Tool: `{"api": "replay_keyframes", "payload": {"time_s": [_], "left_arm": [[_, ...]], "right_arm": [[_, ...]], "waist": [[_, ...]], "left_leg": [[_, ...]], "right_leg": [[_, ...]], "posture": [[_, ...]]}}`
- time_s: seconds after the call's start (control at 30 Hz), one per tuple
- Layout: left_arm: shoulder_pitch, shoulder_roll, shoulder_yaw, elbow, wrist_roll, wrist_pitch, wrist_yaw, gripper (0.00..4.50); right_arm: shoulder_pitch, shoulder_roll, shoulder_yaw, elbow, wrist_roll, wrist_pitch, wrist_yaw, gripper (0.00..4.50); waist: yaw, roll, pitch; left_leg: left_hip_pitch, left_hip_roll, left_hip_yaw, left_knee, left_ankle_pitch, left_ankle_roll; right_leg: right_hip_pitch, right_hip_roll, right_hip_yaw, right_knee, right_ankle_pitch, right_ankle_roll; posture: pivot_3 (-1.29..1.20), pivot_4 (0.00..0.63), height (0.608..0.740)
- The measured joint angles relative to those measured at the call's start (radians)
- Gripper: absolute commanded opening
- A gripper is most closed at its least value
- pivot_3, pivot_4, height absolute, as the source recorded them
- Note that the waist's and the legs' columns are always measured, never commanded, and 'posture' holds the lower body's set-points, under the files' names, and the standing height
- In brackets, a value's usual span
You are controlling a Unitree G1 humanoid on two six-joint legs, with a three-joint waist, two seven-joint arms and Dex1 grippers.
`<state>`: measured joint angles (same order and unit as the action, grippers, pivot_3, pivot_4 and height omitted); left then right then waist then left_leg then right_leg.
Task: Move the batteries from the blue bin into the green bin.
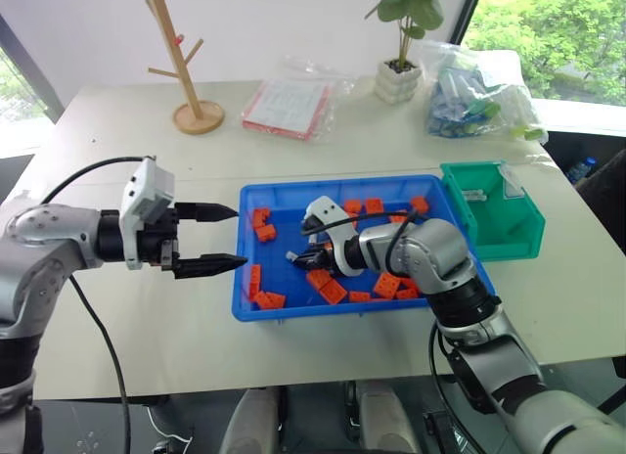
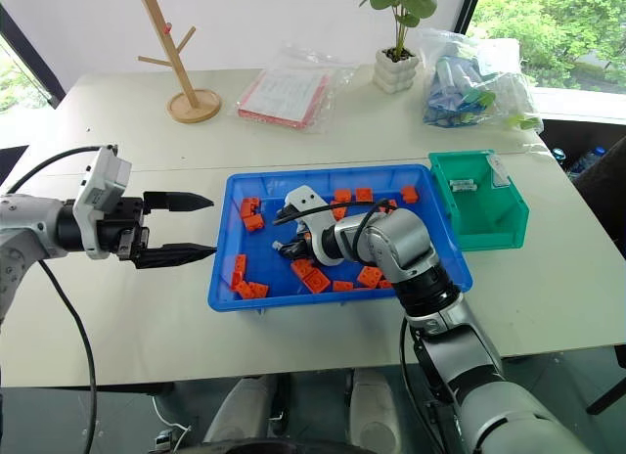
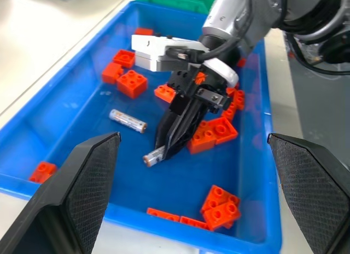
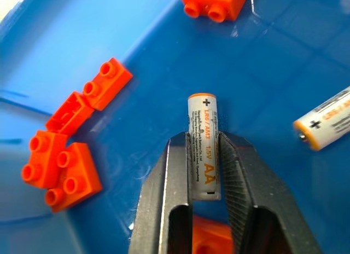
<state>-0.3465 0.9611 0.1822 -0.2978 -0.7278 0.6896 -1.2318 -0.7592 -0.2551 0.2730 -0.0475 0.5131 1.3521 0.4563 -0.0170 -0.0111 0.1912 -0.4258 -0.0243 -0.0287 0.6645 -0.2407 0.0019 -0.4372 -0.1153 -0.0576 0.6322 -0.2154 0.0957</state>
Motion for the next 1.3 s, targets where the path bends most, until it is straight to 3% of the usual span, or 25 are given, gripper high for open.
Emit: {"api": "replay_keyframes", "payload": {"time_s": [0.2,0.33,0.4,0.53,0.73,0.83,0.93,1.07,1.17,1.3], "left_arm": [[-0.001,-0.003,-0.013,-0.015,-0.026,0.008,-0.022,4.5],[-0.018,-0.021,-0.033,-0.019,-0.028,0.008,-0.018,4.5],[-0.023,-0.03,-0.045,-0.018,-0.029,0.008,-0.012,4.5],[-0.033,-0.042,-0.055,-0.008,-0.025,0.0,-0.008,4.5],[-0.062,-0.059,-0.077,0.017,-0.012,-0.01,-0.005,4.5],[-0.082,-0.066,-0.087,0.028,-0.004,-0.01,-0.004,4.5],[-0.094,-0.068,-0.089,0.029,-0.001,-0.013,-0.004,4.5],[-0.099,-0.067,-0.089,0.032,-0.001,-0.013,-0.004,4.5],[-0.101,-0.067,-0.089,0.032,0.0,-0.013,-0.003,4.5],[-0.097,-0.06,-0.088,0.03,0.0,-0.012,-0.002,4.5]], "right_arm": [[-0.122,-0.028,-0.169,-0.062,0.043,0.094,-0.001,0.64],[-0.214,-0.227,-0.317,-0.079,0.051,0.116,0.016,0.64],[-0.192,-0.403,-0.355,-0.062,0.033,0.094,0.045,0.64],[-0.067,-0.642,-0.386,0.004,-0.01,0.012,0.113,0.64],[0.125,-0.777,-0.415,0.066,-0.064,-0.105,0.167,0.64],[0.194,-0.781,-0.431,0.069,-0.077,-0.141,0.172,1.53],[0.209,-0.776,-0.43,0.069,-0.087,-0.184,0.171,3.02],[0.15,-0.771,-0.41,0.07,-0.103,-0.24,0.183,3.02],[0.017,-0.701,-0.401,0.042,-0.083,-0.219,0.179,3.02],[-0.117,-0.485,-0.401,-0.063,-0.006,-0.066,0.121,3.02]], "waist": [[0.004,0.0,0.0],[0.018,0.0,0.0],[0.027,0.0,0.001],[0.026,-0.001,0.001],[0.007,-0.001,0.001],[0.002,-0.001,0.001],[0.003,-0.001,0.002],[0.004,0.0,0.002],[-0.002,0.0,0.002],[-0.001,-0.001,0.002]], "left_leg": [[-0.001,0.0,0.0,0.0,0.0,0.0],[-0.001,-0.001,0.0,0.0,0.0,0.0],[-0.002,-0.001,0.001,-0.001,0.0,0.0],[-0.002,-0.001,0.005,-0.001,0.0,0.0],[-0.001,0.0,0.007,-0.001,0.0,0.0],[-0.001,0.0,0.007,-0.001,0.0,0.001],[-0.001,0.0,0.007,-0.001,0.0,0.0],[-0.001,0.0,0.005,0.0,0.0,0.0],[-0.001,0.001,0.005,0.0,0.0,0.0],[-0.001,0.003,0.003,-0.001,0.0,0.0]], "right_leg": [[-0.001,0.0,0.0,0.0,0.0,0.0],[0.0,-0.001,0.0,-0.002,-0.001,-0.001],[0.0,-0.001,0.0,-0.003,-0.002,-0.003],[0.0,-0.002,0.0,-0.003,-0.003,-0.002],[-0.001,-0.002,0.001,-0.002,-0.003,-0.002],[-0.001,-0.002,0.002,-0.002,-0.002,-0.002],[-0.001,-0.002,0.002,-0.001,-0.002,-0.002],[-0.001,-0.002,0.002,-0.002,-0.003,-0.002],[-0.002,-0.001,0.003,-0.001,-0.002,-0.002],[-0.002,0.002,0.002,-0.001,-0.001,0.0]], "posture": [[0.0,0.15,0.692],[0.0,0.15,0.692],[0.0,0.15,0.692],[0.0,0.15,0.692],[0.0,0.15,0.692],[0.0,0.15,0.692],[0.0,0.15,0.692],[0.0,0.15,0.692],[0.0,0.15,0.692],[0.0,0.15,0.692]]}}
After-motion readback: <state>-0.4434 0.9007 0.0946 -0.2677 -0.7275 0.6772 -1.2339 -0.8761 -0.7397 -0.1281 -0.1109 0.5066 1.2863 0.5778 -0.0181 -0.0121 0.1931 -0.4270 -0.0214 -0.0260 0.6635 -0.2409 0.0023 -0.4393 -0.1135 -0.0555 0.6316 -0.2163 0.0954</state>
